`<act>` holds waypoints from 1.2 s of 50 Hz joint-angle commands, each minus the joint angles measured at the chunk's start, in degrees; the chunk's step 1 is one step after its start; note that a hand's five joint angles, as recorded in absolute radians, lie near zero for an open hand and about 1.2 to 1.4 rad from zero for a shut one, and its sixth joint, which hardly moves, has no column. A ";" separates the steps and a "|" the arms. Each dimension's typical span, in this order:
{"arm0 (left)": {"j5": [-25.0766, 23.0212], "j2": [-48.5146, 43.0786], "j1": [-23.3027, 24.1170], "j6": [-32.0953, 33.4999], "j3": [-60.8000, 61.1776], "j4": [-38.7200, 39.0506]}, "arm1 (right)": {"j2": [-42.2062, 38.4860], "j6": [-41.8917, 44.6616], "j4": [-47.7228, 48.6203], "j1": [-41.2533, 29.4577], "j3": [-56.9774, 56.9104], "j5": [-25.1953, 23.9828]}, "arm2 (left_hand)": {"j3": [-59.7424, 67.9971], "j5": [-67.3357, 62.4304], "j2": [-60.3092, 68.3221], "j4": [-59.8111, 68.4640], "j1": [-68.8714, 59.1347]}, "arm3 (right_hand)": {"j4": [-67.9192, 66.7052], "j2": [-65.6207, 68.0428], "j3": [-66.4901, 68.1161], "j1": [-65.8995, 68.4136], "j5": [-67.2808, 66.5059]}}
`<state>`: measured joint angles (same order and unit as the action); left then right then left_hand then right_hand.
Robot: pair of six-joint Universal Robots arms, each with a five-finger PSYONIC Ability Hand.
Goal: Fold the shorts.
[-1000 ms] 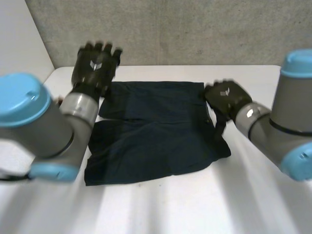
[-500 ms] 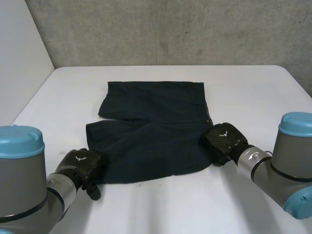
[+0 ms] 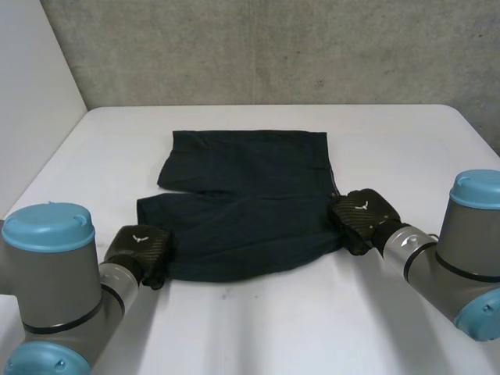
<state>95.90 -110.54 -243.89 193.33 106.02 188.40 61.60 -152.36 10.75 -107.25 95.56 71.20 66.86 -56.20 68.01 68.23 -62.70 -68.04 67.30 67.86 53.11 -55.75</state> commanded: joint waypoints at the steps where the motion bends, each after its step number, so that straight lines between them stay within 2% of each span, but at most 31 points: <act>1: 0.17 6.20 0.61 8.02 1.11 -3.64 | 3.61 0.74 -7.92 -0.06 -0.20 1.05 | 13.14 -13.80 11.99 11.77 -17.30 | -11.96 12.70 12.14 26.89 -14.25; 3: 0.08 8.83 0.70 8.99 1.64 -6.72 | 5.45 1.44 -12.91 -0.24 -0.64 1.31 | 13.14 -13.80 11.99 11.77 -17.30 | -11.96 12.70 12.14 26.89 -14.25; 6: -0.01 14.02 1.22 9.70 2.08 -16.89 | 8.00 4.08 -19.34 -0.42 -0.56 1.84 | 13.14 -13.80 11.99 11.77 -17.30 | -11.96 12.70 12.14 26.89 -14.25; 10: -0.89 19.65 2.28 9.70 3.05 -31.58 | 13.28 12.33 -31.99 0.20 0.94 2.45 | 13.14 -13.80 11.99 11.77 -17.30 | -11.96 12.70 12.14 26.89 -14.25; 12: -2.72 22.02 2.98 9.78 4.27 -38.94 | 16.26 19.44 -40.43 0.29 3.48 2.54 | 13.14 -13.80 11.99 11.77 -17.30 | -11.96 12.70 12.14 26.89 -14.25; 16: -7.20 25.45 3.60 10.05 5.33 -44.78 | 19.70 29.30 -50.90 2.30 6.74 2.37 | 13.14 -13.80 11.99 11.77 -17.30 | -11.96 12.70 12.14 26.89 -14.25; 18: -8.18 25.90 3.16 10.22 4.98 -44.62 | 20.23 31.41 -51.88 3.88 6.57 1.84 | 13.14 -13.80 11.99 11.77 -17.30 | -11.96 12.70 12.14 26.89 -14.25; 22: -8.45 25.37 -0.61 11.19 1.30 -38.13 | 20.14 28.09 -47.94 5.29 2.01 1.05 | 13.14 -13.80 11.99 11.77 -17.30 | -11.96 12.70 12.14 26.89 -14.25; 26: -8.10 19.32 -2.55 11.80 -3.71 -27.67 | 15.59 16.68 -40.82 5.12 -4.93 0.87 | 13.14 -13.80 11.99 11.77 -17.30 | -11.96 12.70 12.14 26.89 -14.25; 27: -7.49 15.57 -2.73 11.89 -6.85 -22.86 | 12.53 13.09 -37.76 4.86 -8.08 1.22 | 13.14 -13.80 11.99 11.77 -17.30 | -11.96 12.70 12.14 26.89 -14.25; 31: -5.12 6.43 -2.64 11.89 -15.02 -15.20 | 5.58 8.66 -31.43 2.06 -16.25 2.36 | 13.14 -13.80 11.99 11.77 -17.30 | -11.96 12.70 12.14 26.89 -14.25; 33: -3.53 2.28 -2.55 11.98 -18.64 -13.51 | 3.37 8.66 -29.57 1.00 -18.91 3.59 | 13.14 -13.80 11.99 11.77 -17.30 | -11.96 12.70 12.14 26.89 -14.25; 38: 2.26 -10.56 -1.59 12.16 -31.91 -12.01 | -7.16 8.92 -22.54 -3.21 -29.44 11.66 | 13.14 -13.80 11.99 11.77 -17.30 | -11.96 12.70 12.14 26.89 -14.25; 41: 5.87 -18.47 -0.53 12.33 -40.70 -12.09 | -10.78 8.83 -19.46 -4.72 -32.62 13.17 | 13.14 -13.80 11.99 11.77 -17.30 | -11.96 12.70 12.14 26.89 -14.25; 45: 7.11 -24.63 0.61 12.68 -47.65 -12.09 | -16.85 9.10 -14.62 -4.99 -36.41 13.09 | 13.14 -13.80 11.99 11.77 -17.30 | -11.96 12.70 12.14 26.89 -14.25; 46: 7.02 -25.86 0.78 12.68 -48.80 -12.01 | -18.34 9.10 -13.31 -5.33 -37.20 13.35 | 11.67 -12.32 10.51 10.29 -15.83 | -11.96 12.70 12.14 26.89 -14.25; 47: 7.02 -26.30 0.96 12.60 -49.07 -11.83 | -18.88 9.10 -12.77 -5.16 -37.47 13.79 | 3.32 -3.98 2.17 1.95 -7.48 | -11.96 12.70 12.14 26.89 -14.25; 49: 6.93 -26.75 1.31 12.60 -49.07 -11.13 | -19.85 8.92 -12.07 -5.16 -38.08 14.14 | -21.35 20.69 -22.50 -22.72 17.19 | -11.96 12.70 12.14 26.89 -14.25; 50: 7.11 -27.10 1.66 12.77 -49.51 -10.34 | -20.02 8.48 -11.46 -5.34 -38.34 14.49 | -44.63 43.98 -45.79 -46.01 40.47 | 16.46 -15.72 -16.28 -1.53 14.17; 51: 7.28 -27.10 1.84 12.77 -49.60 -9.81 | -19.94 8.31 -11.10 -5.42 -38.26 14.93 | -51.19 50.54 -52.35 -52.57 47.03 | 34.56 -33.82 -34.38 -19.63 32.27; 52: 7.20 -27.10 1.93 12.77 -49.60 -9.46 | -19.59 8.04 -10.32 -5.51 -38.09 16.41 | -55.09 54.43 -56.24 -56.46 50.93 | 58.04 -57.30 -57.86 -43.11 55.75; 55: 7.19 -26.40 2.54 12.86 -48.90 -8.49 | -17.75 6.82 -8.64 -5.34 -36.77 18.44 | -56.86 56.20 -58.01 -58.23 52.70 | 58.04 -57.30 -57.86 -43.11 55.75; 60: 7.64 -22.54 4.83 12.86 -45.21 -9.10 | -5.63 -1.52 -6.18 -4.81 -25.98 17.40 | -56.48 55.82 -57.63 -57.85 52.32 | 58.04 -57.30 -57.86 -43.11 55.75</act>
<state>103.31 -137.19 -240.93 206.16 56.84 179.42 45.46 -146.97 2.64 -112.50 60.24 88.92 12.17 -2.66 11.69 11.74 -11.25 -13.39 12.51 12.21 11.58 -3.62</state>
